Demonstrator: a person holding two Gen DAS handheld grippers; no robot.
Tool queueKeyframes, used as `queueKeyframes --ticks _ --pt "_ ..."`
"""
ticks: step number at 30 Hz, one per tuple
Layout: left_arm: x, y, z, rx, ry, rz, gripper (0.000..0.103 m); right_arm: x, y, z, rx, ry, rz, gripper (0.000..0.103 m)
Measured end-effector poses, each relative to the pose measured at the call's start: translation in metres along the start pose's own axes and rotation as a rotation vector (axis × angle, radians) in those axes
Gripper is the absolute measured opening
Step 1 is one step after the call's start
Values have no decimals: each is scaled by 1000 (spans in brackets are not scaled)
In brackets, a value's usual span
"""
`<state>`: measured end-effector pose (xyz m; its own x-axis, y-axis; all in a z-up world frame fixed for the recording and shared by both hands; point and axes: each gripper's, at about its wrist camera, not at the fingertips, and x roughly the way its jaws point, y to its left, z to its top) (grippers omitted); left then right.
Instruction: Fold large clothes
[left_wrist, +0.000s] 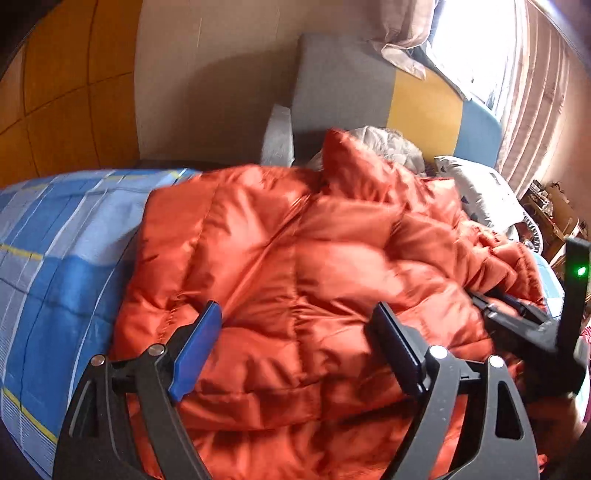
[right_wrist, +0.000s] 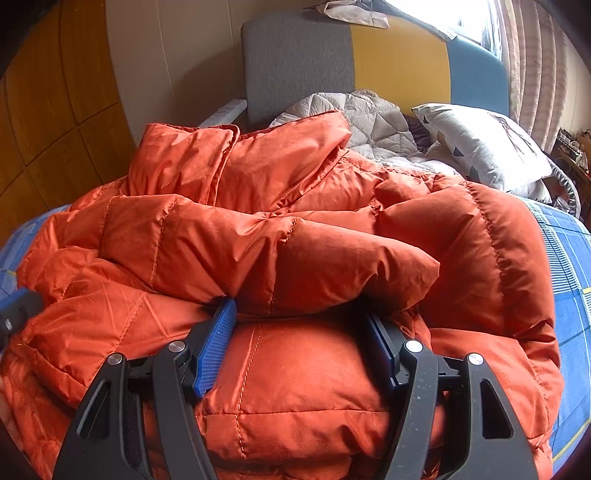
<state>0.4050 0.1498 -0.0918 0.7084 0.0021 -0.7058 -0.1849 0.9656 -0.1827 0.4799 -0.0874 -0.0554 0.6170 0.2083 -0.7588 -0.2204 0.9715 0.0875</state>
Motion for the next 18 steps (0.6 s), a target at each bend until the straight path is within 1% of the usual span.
queueKeyframes --ticks 1,2,5,8,11,13,16,17,18 --pt "7 5 0 -23 23 -15 84 0 0 0 0 1 1 66" --pt "11 7 0 -29 33 -13 85 0 0 -1 0 1 0 66" --pt "19 2 -3 3 47 31 85 0 0 -1 1 3 0 66" --pt "20 0 -2 8 50 39 86 0 0 -1 -3 2 -3 66" --pt "9 -4 -3 6 31 62 85 -1 -1 0 -8 3 -9 66" --pt "-6 -4 -7 -9 9 59 86 -2 0 0 -11 5 -14 66" --pt "-32 -3 -14 8 -26 63 86 -7 1 1 -25 13 -14 73" --pt "-39 -3 -16 18 -35 64 86 -10 2 2 -30 18 -12 79" --pt "-48 -4 -20 37 -51 72 86 -14 2 2 -29 30 -1 87"
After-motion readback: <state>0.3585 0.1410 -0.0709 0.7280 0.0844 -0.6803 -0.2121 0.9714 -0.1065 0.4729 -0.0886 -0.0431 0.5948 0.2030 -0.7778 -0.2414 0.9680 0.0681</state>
